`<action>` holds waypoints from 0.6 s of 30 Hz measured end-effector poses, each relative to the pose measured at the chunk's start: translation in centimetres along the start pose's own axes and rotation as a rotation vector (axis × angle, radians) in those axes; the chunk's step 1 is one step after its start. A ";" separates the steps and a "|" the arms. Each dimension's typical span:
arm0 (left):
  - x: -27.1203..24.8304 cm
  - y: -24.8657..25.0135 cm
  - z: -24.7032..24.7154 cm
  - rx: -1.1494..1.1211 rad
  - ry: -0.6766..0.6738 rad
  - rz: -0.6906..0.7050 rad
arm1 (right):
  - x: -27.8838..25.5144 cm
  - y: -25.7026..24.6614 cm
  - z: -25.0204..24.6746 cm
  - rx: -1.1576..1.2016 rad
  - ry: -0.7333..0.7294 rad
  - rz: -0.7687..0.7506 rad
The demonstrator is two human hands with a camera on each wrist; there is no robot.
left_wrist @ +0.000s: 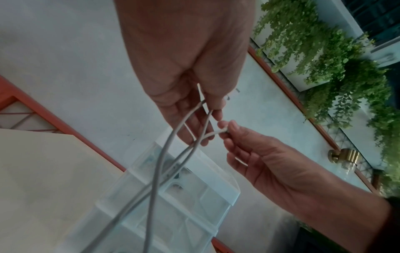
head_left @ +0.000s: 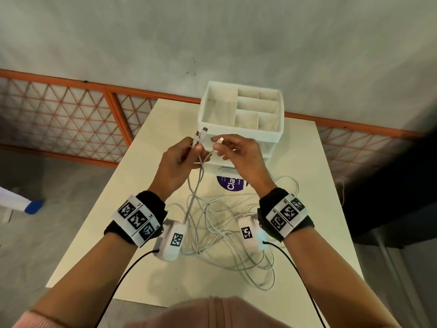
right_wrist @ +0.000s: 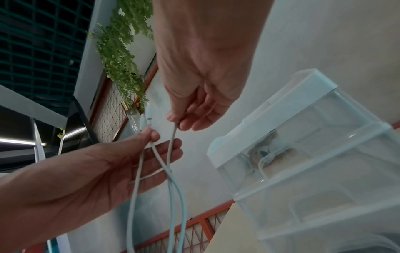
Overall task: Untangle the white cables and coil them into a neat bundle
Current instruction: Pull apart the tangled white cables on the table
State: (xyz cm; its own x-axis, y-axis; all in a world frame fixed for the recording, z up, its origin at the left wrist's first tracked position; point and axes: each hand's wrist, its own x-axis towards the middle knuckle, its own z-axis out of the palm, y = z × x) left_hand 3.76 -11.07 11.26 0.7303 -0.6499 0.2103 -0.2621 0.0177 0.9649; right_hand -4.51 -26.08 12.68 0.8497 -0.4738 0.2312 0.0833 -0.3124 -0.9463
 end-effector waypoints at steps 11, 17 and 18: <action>0.1 1.7 0.9 -0.080 -0.024 -0.071 | -0.1 -2.5 0.0 0.104 -0.050 -0.022; -0.6 1.6 0.6 -0.176 0.013 -0.103 | -0.3 -1.9 -0.7 0.200 0.021 0.024; -0.8 1.6 0.3 -0.171 0.017 -0.096 | -0.2 -1.8 -1.0 0.224 0.063 0.034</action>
State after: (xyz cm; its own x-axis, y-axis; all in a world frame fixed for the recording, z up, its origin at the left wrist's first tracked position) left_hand 2.55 -10.75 12.60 0.7580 -0.6417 0.1170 -0.0803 0.0862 0.9930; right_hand -5.36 -26.22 14.51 0.8205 -0.5336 0.2052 0.1745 -0.1080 -0.9787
